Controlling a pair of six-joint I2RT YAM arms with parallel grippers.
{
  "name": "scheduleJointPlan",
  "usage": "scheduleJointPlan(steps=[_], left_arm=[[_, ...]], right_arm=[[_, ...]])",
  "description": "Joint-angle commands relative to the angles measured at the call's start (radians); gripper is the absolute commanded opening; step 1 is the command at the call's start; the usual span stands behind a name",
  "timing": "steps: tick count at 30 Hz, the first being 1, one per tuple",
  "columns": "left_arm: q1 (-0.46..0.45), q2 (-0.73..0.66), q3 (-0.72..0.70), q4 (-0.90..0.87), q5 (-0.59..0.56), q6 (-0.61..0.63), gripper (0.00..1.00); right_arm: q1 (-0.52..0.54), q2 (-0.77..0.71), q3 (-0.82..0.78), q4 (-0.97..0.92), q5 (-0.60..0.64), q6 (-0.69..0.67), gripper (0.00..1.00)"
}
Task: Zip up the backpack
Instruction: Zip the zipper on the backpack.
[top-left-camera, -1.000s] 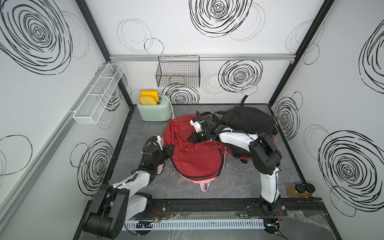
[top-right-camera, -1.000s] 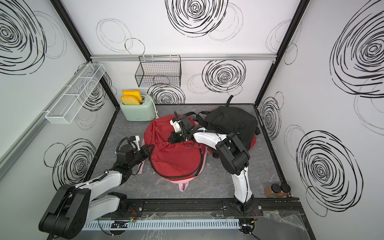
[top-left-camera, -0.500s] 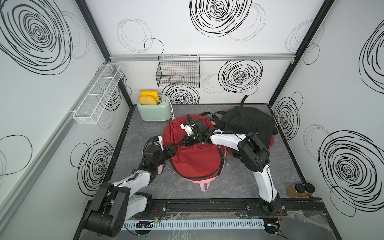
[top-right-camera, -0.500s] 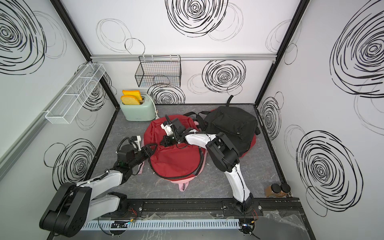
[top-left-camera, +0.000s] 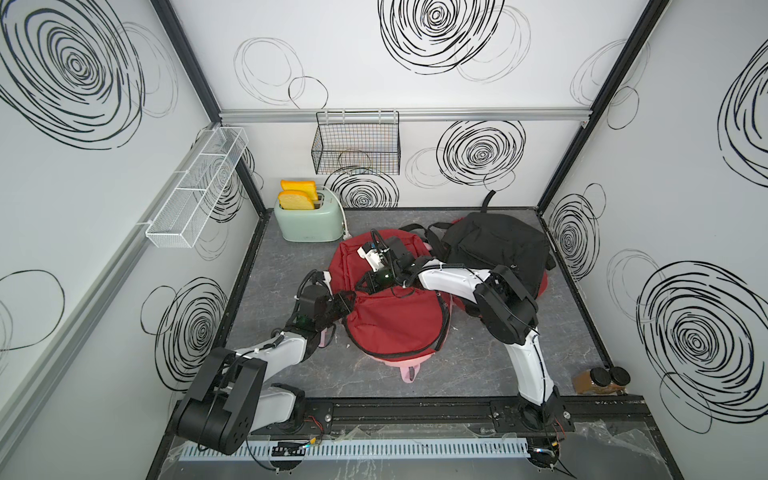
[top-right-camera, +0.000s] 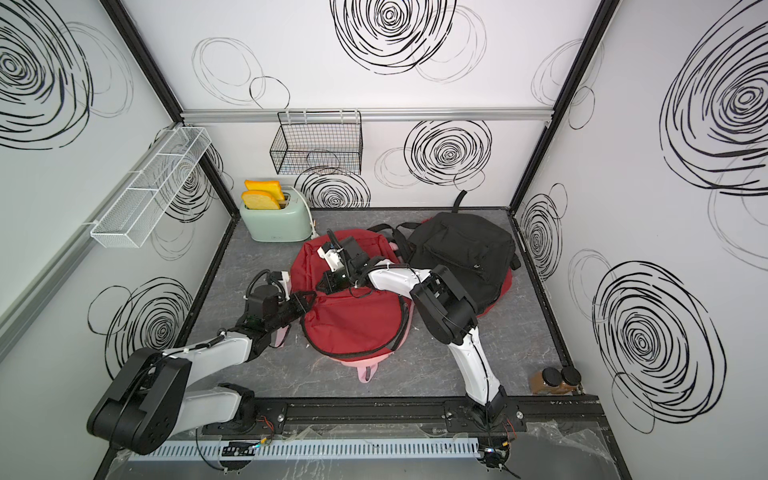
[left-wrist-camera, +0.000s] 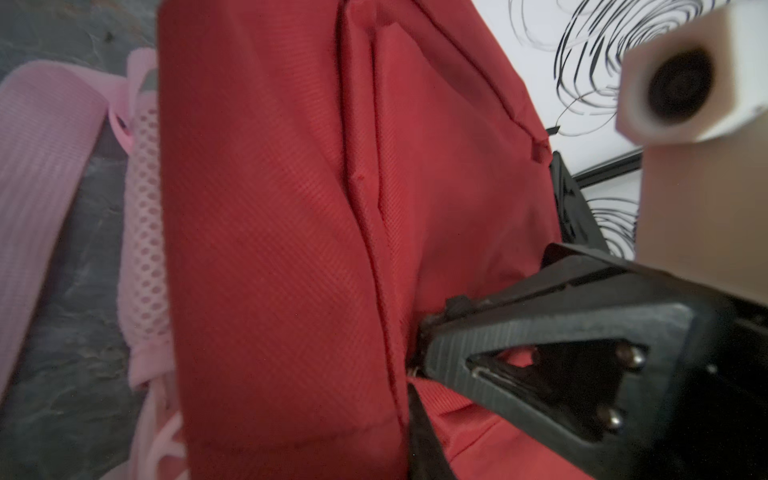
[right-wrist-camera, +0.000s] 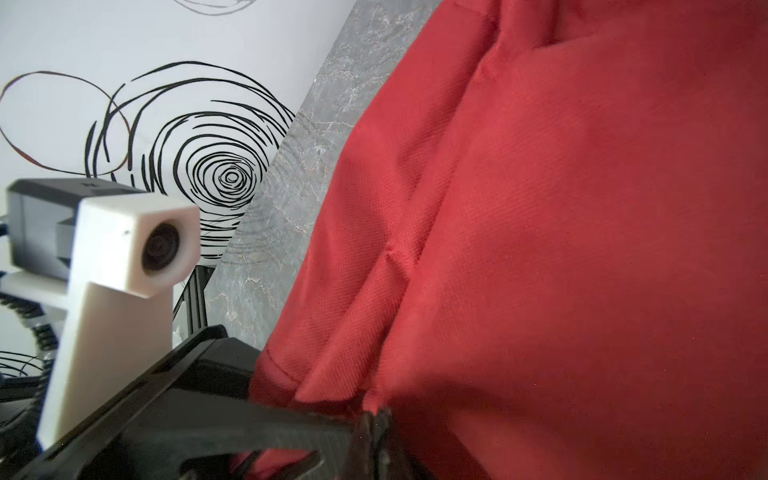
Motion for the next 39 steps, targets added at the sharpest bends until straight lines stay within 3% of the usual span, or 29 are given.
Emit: scheduleJointPlan(steps=[1, 2, 39], left_arm=[[-0.025, 0.021, 0.037, 0.023, 0.028, 0.01, 0.05], [-0.026, 0.022, 0.038, 0.019, 0.025, 0.01, 0.0], [0.009, -0.094, 0.007, -0.084, -0.074, 0.015, 0.0]], right_arm=[[0.016, -0.004, -0.002, 0.002, -0.044, -0.001, 0.0], [0.013, -0.006, -0.006, 0.001, -0.038, 0.001, 0.0], [-0.291, -0.231, -0.256, -0.111, 0.244, -0.071, 0.0]])
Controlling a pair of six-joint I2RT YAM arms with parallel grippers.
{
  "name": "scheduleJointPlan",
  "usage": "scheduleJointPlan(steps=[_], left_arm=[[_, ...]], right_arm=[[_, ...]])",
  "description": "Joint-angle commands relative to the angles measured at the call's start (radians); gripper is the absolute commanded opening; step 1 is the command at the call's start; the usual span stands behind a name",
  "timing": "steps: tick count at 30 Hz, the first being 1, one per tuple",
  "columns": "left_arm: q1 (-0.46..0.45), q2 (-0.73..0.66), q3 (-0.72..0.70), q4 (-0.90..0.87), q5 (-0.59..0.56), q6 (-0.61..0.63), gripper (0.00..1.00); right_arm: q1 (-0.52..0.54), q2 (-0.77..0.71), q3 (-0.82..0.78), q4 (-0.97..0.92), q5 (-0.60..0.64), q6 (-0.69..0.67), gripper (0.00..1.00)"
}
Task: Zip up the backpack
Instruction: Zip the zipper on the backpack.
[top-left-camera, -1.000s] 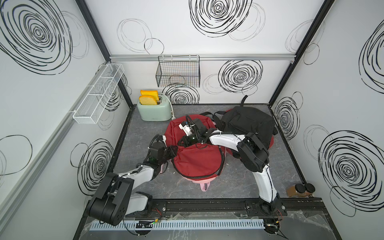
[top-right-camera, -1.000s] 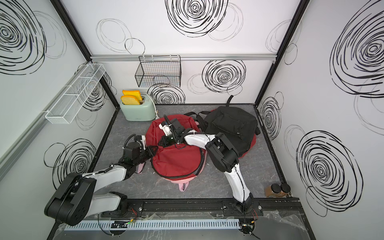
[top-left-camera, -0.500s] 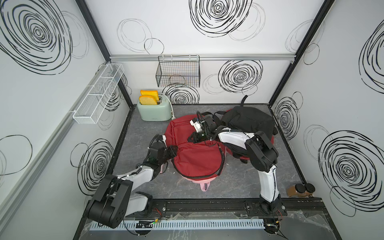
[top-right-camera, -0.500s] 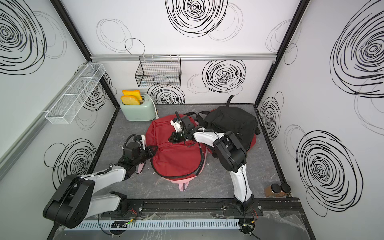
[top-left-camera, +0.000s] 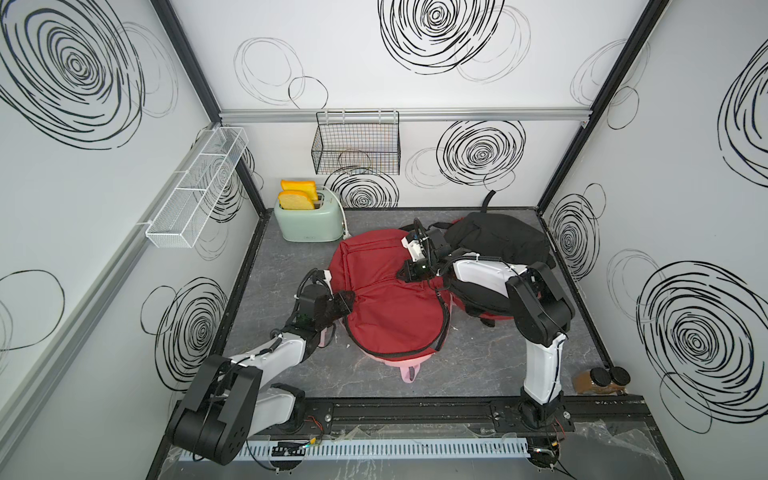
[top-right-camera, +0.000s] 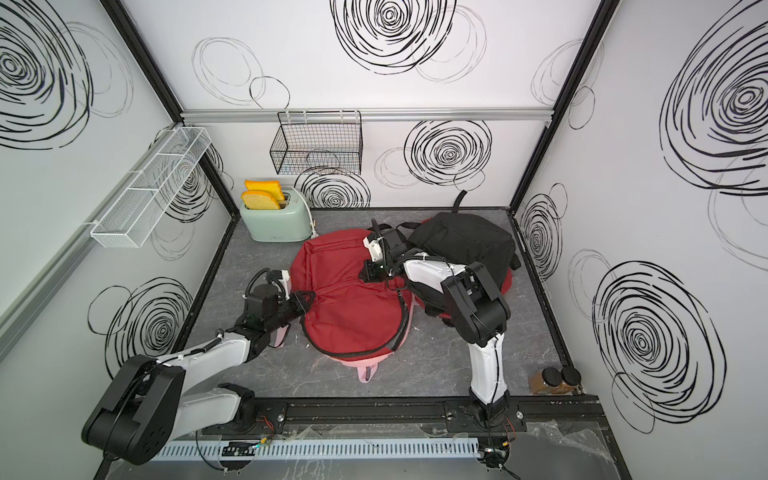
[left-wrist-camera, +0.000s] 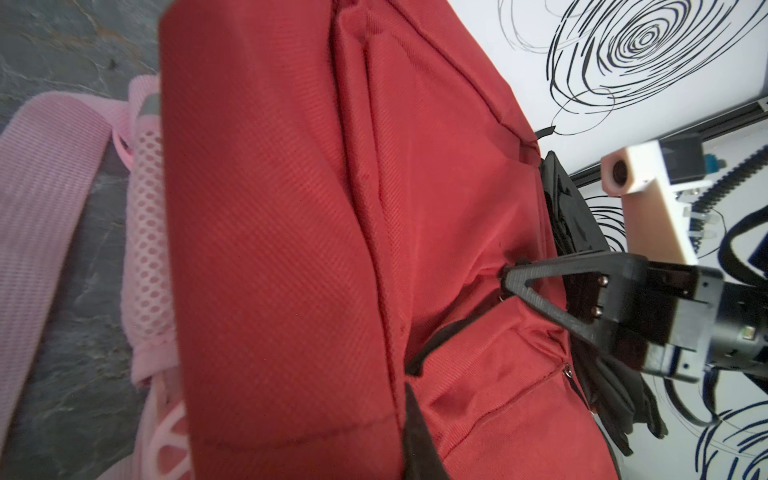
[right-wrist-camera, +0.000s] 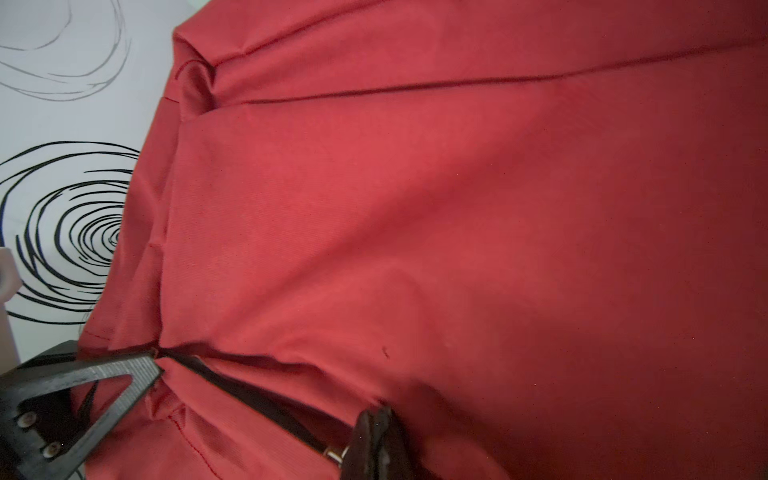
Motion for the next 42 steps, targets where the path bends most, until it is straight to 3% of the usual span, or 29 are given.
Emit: scheduleJointPlan(steps=[1, 12, 17, 20, 22, 26, 42], left_arm=[[0.009, -0.033, 0.003, -0.033, -0.046, 0.007, 0.0], [0.022, -0.074, 0.002, -0.092, -0.1, 0.017, 0.0], [0.023, -0.083, 0.009, -0.107, -0.104, 0.023, 0.0], [0.022, -0.07, 0.011, -0.101, -0.095, 0.023, 0.0], [0.022, -0.064, 0.014, -0.097, -0.083, 0.021, 0.0], [0.024, -0.064, 0.019, -0.112, -0.085, 0.021, 0.0], [0.031, -0.051, 0.019, -0.1, -0.066, 0.015, 0.0]], right_arm=[[-0.049, -0.047, -0.019, -0.031, 0.119, -0.024, 0.0], [-0.122, -0.096, -0.074, -0.091, 0.292, -0.011, 0.0], [-0.133, -0.126, -0.094, -0.034, 0.198, -0.006, 0.0], [-0.14, -0.172, -0.117, 0.039, 0.121, 0.011, 0.15], [-0.15, -0.2, -0.117, 0.056, 0.119, 0.023, 0.34], [-0.17, -0.223, -0.106, 0.061, 0.141, 0.028, 0.5], [-0.187, -0.09, -0.043, 0.049, 0.061, 0.017, 0.55]])
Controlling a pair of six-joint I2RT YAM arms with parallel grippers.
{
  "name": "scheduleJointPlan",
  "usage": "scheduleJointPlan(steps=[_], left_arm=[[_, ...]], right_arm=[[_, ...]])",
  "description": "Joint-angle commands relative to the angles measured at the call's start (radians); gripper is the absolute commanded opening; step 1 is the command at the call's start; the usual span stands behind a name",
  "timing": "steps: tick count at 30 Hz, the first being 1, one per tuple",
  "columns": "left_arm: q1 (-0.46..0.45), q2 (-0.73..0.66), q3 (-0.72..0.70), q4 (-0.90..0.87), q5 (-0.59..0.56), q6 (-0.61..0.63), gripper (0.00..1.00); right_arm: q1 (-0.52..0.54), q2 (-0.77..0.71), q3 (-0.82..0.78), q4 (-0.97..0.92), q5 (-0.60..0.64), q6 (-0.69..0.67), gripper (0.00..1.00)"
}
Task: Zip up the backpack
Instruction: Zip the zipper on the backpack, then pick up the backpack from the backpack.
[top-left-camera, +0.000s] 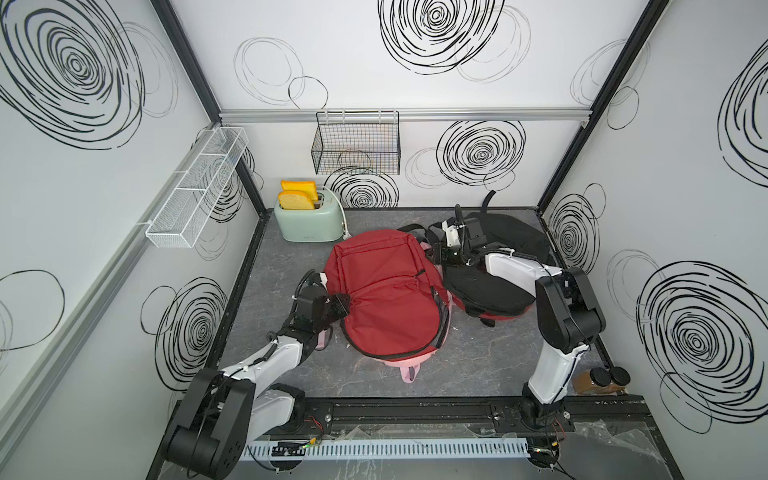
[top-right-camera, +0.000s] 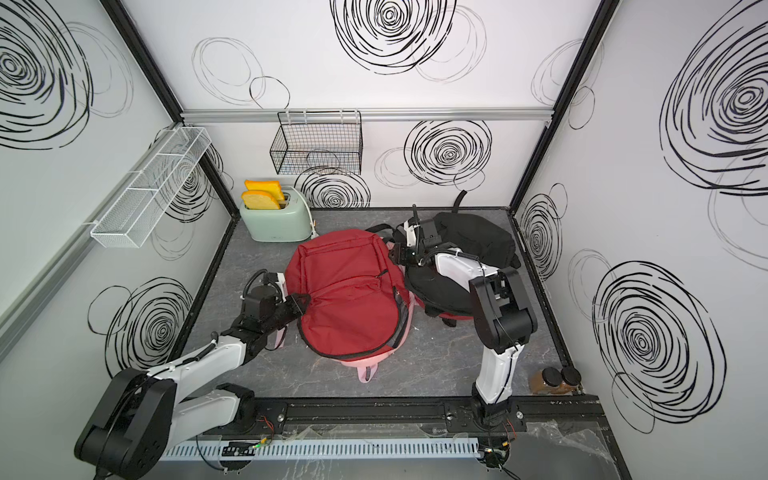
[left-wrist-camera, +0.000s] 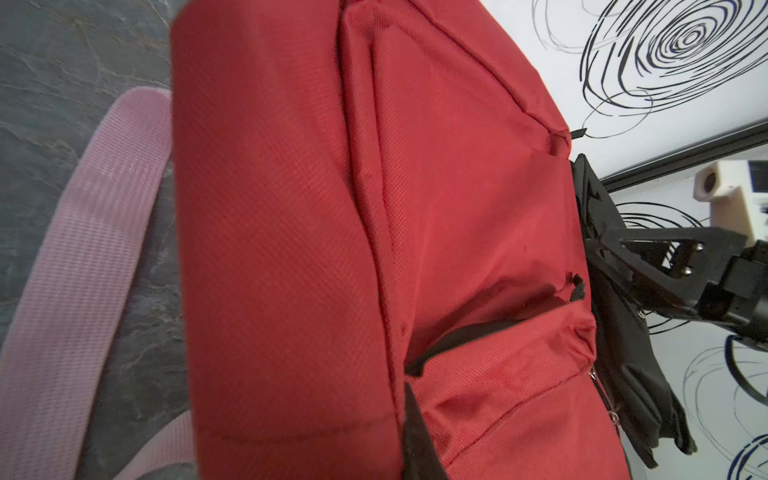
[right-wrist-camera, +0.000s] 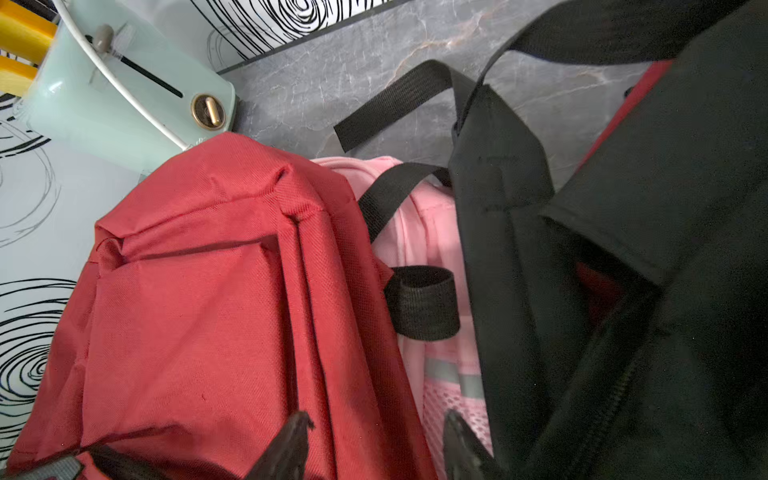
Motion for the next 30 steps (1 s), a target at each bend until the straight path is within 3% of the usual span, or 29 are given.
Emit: scheduleJointPlan(steps=[1, 13, 15, 19, 22, 28, 30], left_arm=[[0.019, 0.012, 0.018, 0.018, -0.021, 0.007, 0.0], [0.019, 0.031, 0.018, 0.037, -0.011, 0.005, 0.0], [0.02, 0.037, 0.018, 0.041, -0.009, 0.007, 0.0], [0.022, 0.055, 0.015, 0.07, 0.012, 0.002, 0.0], [0.025, 0.049, 0.007, 0.097, 0.026, 0.002, 0.0], [0.035, -0.014, -0.024, 0.151, 0.035, 0.015, 0.01], [0.04, -0.046, -0.044, 0.178, 0.036, 0.019, 0.18]], right_arm=[[0.003, 0.025, 0.037, 0.014, -0.045, 0.001, 0.55], [0.041, 0.09, 0.061, 0.019, -0.171, -0.006, 0.51], [0.047, 0.094, 0.067, 0.014, -0.177, -0.009, 0.44], [0.057, 0.082, 0.086, -0.019, -0.176, -0.021, 0.13], [0.078, 0.054, 0.11, -0.076, -0.127, -0.046, 0.01], [0.118, -0.043, 0.115, -0.111, -0.073, -0.042, 0.0], [0.132, -0.069, 0.125, -0.119, -0.067, -0.028, 0.0]])
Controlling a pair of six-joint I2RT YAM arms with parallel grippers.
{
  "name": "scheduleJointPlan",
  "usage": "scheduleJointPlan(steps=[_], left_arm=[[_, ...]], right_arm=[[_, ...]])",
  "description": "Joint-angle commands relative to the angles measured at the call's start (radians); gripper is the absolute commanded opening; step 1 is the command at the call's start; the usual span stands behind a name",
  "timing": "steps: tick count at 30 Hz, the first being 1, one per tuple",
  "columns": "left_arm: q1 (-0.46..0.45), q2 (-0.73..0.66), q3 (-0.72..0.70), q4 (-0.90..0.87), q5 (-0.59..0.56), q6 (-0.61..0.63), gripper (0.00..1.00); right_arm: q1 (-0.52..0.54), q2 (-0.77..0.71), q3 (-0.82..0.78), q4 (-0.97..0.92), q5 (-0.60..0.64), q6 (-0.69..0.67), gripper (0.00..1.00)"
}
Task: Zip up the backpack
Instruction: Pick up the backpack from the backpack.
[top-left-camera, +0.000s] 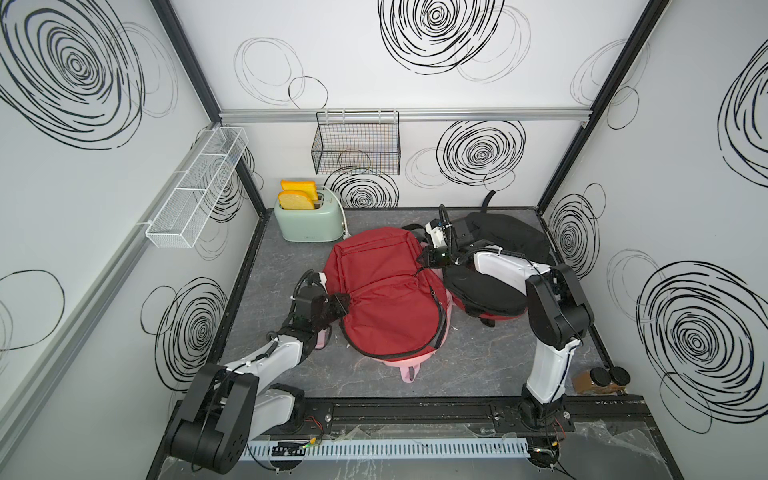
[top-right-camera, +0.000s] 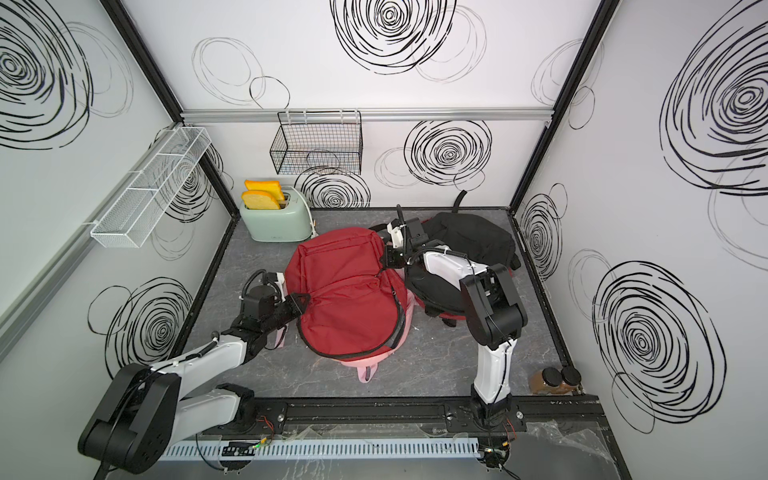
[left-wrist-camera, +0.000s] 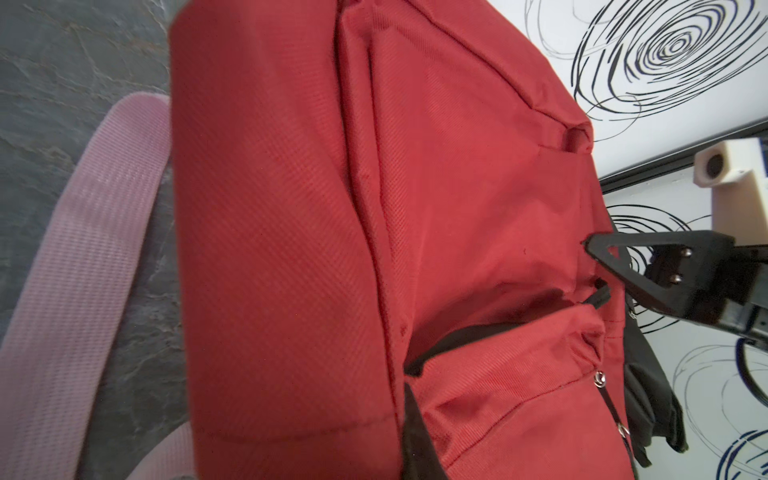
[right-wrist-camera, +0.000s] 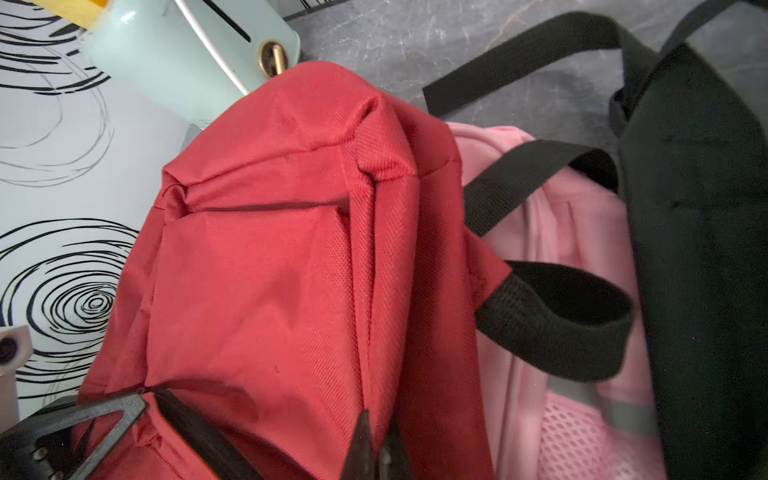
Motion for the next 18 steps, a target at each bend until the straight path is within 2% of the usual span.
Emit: scheduleJointPlan(steps=[1, 2, 3, 5, 7, 14, 18], left_arm=[[0.02, -0.067, -0.028, 0.128, 0.003, 0.015, 0.35], [0.026, -0.085, -0.04, 0.154, 0.014, 0.016, 0.53], [0.032, -0.102, -0.05, 0.171, 0.026, 0.017, 0.65], [0.044, -0.135, -0.07, 0.22, 0.043, 0.013, 0.79], [0.057, -0.168, -0.096, 0.261, 0.052, 0.015, 0.86], [0.112, -0.201, -0.133, 0.283, 0.069, 0.005, 0.9], [0.112, -0.173, -0.119, 0.269, 0.073, 0.0, 0.9]], right_arm=[[0.043, -0.086, 0.05, -0.053, -0.014, 0.011, 0.0], [0.047, -0.098, 0.064, -0.063, -0.011, 0.021, 0.0], [0.048, -0.108, 0.078, -0.074, -0.009, 0.029, 0.0], [0.046, -0.132, 0.117, -0.101, 0.006, 0.044, 0.0], [0.039, -0.15, 0.174, -0.145, 0.03, 0.052, 0.0], [-0.045, -0.202, 0.415, -0.35, 0.124, 0.062, 0.0], [-0.192, -0.244, 0.504, -0.452, 0.131, 0.075, 0.0]])
